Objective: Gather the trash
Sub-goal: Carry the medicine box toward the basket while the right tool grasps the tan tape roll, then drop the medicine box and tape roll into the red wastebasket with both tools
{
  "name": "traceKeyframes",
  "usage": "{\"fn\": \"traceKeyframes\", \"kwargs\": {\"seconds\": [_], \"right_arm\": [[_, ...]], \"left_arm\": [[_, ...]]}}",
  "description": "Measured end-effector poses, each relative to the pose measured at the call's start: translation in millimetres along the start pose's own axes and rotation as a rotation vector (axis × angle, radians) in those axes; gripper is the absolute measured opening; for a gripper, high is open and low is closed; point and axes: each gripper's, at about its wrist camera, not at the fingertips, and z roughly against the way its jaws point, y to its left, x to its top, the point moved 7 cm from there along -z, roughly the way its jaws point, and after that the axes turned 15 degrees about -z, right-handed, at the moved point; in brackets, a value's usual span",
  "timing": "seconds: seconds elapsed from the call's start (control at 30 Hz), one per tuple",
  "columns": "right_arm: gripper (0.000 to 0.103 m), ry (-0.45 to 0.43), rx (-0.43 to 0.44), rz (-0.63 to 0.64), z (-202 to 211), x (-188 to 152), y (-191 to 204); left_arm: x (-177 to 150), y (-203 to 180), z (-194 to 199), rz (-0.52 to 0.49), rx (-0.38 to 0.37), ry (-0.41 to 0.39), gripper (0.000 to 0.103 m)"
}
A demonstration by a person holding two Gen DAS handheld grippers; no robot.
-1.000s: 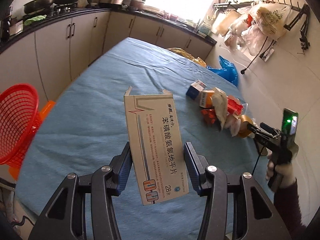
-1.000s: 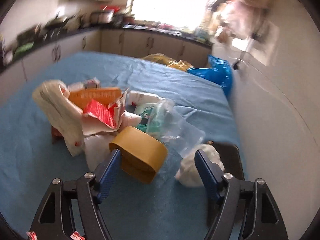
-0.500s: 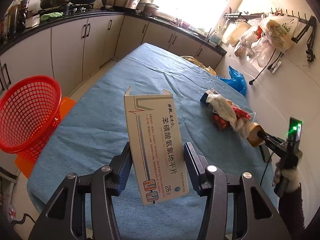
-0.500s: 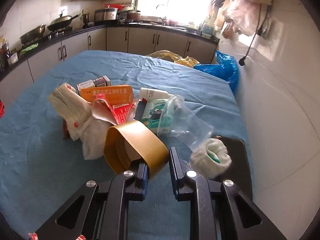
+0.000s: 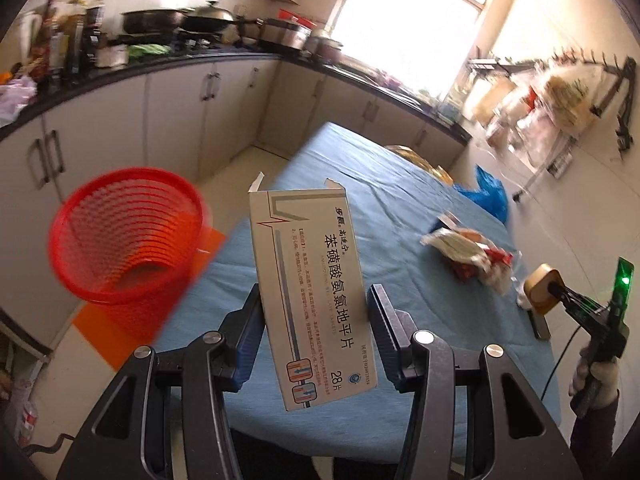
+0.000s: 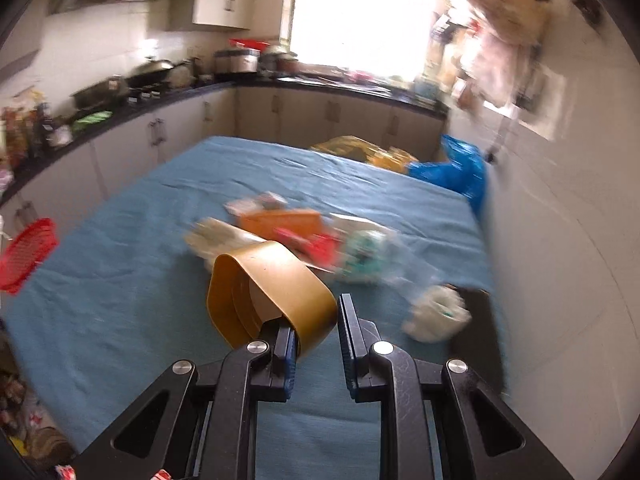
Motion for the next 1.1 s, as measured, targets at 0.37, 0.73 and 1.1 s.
{"fn": "traceKeyframes", "kwargs": {"seconds": [0.37, 0.73, 1.1], "right_arm": [[0.02, 0.133, 0.395, 0.114, -33, -5, 228], [0.02, 0.306, 0.548, 0.211, -98, -41, 432], [0.052, 0.356, 0.531, 0.204, -128, -58, 457]], "left_arm": [[11, 140, 21, 0.105, 0.255, 0.009, 0.05], [10, 214, -33, 0.224, 0.247, 0.058, 0.05], [0, 226, -35, 0.242, 0.243, 0.051, 0.064]]}}
